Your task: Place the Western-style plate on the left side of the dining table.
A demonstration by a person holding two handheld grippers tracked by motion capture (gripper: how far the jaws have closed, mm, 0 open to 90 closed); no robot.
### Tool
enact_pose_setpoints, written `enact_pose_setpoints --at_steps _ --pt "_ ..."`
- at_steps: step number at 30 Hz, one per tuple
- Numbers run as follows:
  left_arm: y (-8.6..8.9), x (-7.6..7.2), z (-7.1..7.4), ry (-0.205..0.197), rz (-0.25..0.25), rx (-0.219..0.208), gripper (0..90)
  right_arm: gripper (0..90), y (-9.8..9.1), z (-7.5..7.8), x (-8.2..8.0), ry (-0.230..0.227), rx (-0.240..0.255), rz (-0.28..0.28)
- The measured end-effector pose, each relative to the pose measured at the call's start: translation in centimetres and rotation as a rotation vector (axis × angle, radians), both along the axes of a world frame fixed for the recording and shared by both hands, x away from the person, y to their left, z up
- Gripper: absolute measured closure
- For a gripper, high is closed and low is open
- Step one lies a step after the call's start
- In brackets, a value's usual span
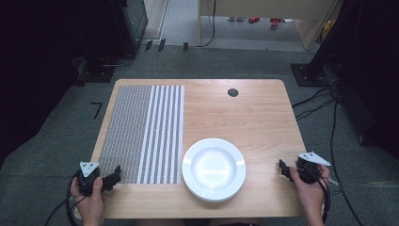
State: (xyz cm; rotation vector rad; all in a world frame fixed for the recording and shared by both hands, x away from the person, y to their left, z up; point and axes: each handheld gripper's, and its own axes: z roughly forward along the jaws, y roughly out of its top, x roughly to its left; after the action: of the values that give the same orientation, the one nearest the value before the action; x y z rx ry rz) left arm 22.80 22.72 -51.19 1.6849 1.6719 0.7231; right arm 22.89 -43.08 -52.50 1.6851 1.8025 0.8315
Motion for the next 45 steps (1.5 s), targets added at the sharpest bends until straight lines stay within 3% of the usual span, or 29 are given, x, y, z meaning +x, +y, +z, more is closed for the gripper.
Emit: enact_pose_setpoints --at_steps 5,16,23,25,35,45 --pt "-0.5 0.0 0.5 -0.017 0.000 -0.015 13.5 21.6 0.0 0.0 0.0 0.000 -0.001 0.000" --pt "-3.2 0.7 2.1 -0.043 -0.057 -0.043 13.5 17.1 0.0 0.0 0.1 0.009 -0.001 -0.012" --pt "-5.1 1.7 3.3 -0.066 -0.081 -0.061 13.5 17.0 0.0 0.0 0.1 0.009 -0.002 -0.013" --pt "-6.0 2.1 3.9 -0.082 -0.089 -0.091 13.5 16.9 0.0 0.0 0.1 0.008 -0.003 -0.013" --pt "-8.6 3.3 5.3 -0.111 -0.140 -0.108 13.5 16.6 0.0 0.0 0.1 0.010 -0.001 -0.013" --pt "-10.3 3.6 5.4 -0.118 -0.206 -0.140 13.5 16.2 0.1 0.0 -0.1 0.010 -0.002 -0.009"
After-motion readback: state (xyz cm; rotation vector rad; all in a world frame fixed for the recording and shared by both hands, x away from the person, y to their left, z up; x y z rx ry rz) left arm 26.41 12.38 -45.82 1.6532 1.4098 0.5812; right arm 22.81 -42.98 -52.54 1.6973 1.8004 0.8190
